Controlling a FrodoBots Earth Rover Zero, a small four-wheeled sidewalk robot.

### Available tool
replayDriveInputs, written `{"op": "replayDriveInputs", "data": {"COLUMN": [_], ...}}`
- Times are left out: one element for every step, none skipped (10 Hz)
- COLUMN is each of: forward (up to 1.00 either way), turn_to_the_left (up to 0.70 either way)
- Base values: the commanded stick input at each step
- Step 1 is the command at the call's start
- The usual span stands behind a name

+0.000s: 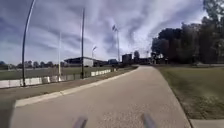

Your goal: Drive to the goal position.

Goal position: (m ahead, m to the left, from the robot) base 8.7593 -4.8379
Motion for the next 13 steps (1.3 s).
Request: {"op": "replayDriveInputs", "data": {"forward": [0.00,0.00,0.00,0.00,0.00,0.00,0.00,0.00,0.00,0.00,0.00,0.00,0.00], "turn_to_the_left": [0.00,0.00,0.00,-0.39,-0.47,-0.50,-0.50,-0.50,-0.50,-0.50,-0.50,-0.50,-0.50]}}
